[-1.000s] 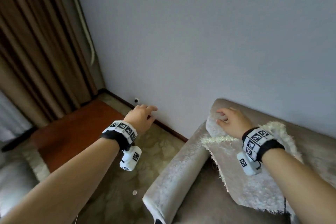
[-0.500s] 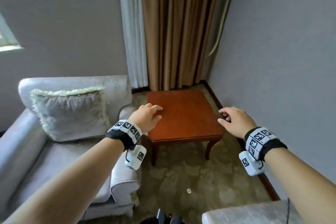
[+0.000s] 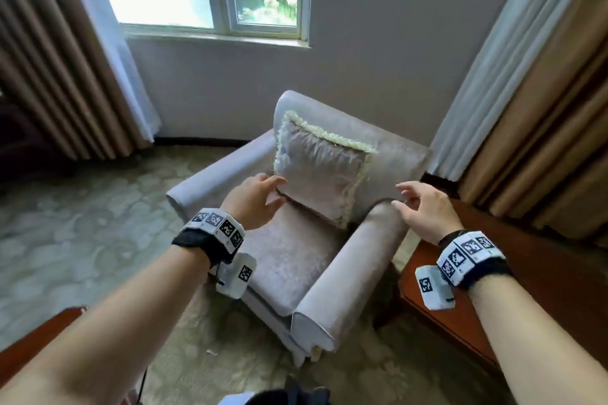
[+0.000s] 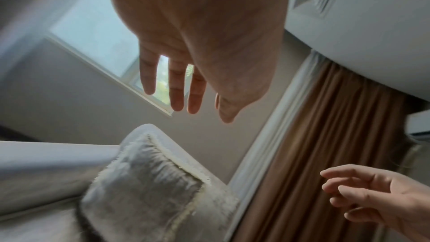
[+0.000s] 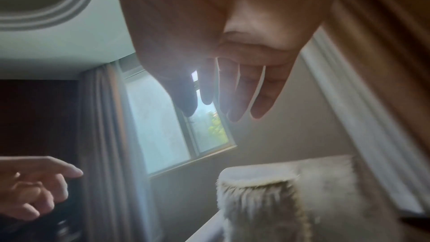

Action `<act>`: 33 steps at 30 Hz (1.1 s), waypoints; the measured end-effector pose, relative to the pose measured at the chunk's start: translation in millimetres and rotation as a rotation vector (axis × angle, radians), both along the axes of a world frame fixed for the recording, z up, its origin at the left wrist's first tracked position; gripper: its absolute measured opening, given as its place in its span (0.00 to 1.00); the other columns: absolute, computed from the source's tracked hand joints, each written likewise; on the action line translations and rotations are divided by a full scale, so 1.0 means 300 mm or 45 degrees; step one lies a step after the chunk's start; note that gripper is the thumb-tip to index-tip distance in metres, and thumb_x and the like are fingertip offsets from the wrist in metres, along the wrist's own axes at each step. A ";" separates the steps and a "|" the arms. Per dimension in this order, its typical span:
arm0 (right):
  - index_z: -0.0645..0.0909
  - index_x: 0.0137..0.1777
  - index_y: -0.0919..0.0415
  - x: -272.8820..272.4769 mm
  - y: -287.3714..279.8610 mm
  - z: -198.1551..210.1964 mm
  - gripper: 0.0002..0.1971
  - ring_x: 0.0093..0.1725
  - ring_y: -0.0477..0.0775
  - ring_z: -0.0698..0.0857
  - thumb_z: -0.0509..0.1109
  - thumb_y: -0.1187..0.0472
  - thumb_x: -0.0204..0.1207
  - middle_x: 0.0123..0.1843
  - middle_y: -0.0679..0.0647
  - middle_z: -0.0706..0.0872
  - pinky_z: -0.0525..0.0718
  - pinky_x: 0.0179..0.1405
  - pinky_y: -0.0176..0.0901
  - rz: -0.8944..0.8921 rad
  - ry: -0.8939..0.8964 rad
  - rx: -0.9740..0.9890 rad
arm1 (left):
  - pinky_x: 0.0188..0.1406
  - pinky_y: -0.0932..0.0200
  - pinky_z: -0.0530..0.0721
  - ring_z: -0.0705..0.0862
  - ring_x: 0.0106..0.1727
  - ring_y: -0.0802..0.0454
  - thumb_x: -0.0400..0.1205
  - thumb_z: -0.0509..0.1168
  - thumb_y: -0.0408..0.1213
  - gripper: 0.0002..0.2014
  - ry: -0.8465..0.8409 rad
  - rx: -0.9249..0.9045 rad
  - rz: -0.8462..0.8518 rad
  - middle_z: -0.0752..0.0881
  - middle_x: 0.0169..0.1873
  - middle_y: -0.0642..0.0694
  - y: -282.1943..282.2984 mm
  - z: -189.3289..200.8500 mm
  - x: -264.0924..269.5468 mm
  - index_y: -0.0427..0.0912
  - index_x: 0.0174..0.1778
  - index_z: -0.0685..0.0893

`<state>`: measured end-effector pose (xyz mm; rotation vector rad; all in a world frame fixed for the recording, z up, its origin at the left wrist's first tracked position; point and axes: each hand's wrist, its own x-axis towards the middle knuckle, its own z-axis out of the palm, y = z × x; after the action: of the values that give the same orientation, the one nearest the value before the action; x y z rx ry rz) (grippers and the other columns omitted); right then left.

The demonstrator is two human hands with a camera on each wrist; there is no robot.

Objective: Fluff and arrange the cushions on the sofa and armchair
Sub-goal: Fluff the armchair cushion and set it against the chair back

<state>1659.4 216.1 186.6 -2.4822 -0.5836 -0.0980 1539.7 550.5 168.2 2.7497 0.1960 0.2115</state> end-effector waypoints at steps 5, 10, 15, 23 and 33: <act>0.83 0.61 0.51 0.146 0.327 -0.047 0.17 0.47 0.48 0.84 0.75 0.54 0.72 0.50 0.48 0.86 0.82 0.54 0.46 0.225 0.005 -0.092 | 0.59 0.45 0.81 0.82 0.58 0.44 0.80 0.65 0.48 0.21 0.102 -0.022 0.147 0.82 0.57 0.46 0.256 -0.064 0.002 0.53 0.70 0.77; 0.82 0.63 0.50 0.292 0.617 -0.097 0.18 0.45 0.47 0.84 0.75 0.52 0.73 0.49 0.46 0.84 0.84 0.53 0.48 0.285 0.020 -0.107 | 0.58 0.54 0.79 0.82 0.58 0.49 0.79 0.67 0.47 0.21 0.103 -0.014 0.195 0.84 0.56 0.48 0.508 -0.082 0.115 0.52 0.70 0.78; 0.80 0.65 0.49 0.464 0.819 -0.140 0.19 0.49 0.46 0.82 0.73 0.50 0.74 0.51 0.45 0.83 0.85 0.54 0.51 0.258 0.023 -0.134 | 0.60 0.48 0.80 0.80 0.62 0.48 0.79 0.64 0.50 0.23 0.168 0.127 0.157 0.82 0.59 0.50 0.730 -0.074 0.327 0.58 0.72 0.75; 0.79 0.64 0.45 0.767 0.927 -0.240 0.18 0.56 0.47 0.83 0.71 0.48 0.74 0.55 0.46 0.83 0.85 0.54 0.51 0.209 0.068 -0.305 | 0.61 0.45 0.79 0.78 0.64 0.47 0.80 0.64 0.51 0.22 0.201 0.154 0.098 0.81 0.60 0.51 0.878 -0.178 0.702 0.59 0.72 0.74; 0.73 0.71 0.45 1.158 1.072 -0.403 0.24 0.66 0.55 0.76 0.68 0.45 0.75 0.65 0.50 0.78 0.76 0.67 0.54 0.173 0.189 -0.595 | 0.62 0.47 0.79 0.78 0.65 0.46 0.80 0.64 0.50 0.23 0.348 0.060 0.091 0.78 0.62 0.47 1.068 -0.355 1.070 0.57 0.72 0.74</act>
<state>2006.9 537.8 65.8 -2.8508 -0.7802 0.3068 1860.5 871.0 61.7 2.8121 0.3655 -0.1444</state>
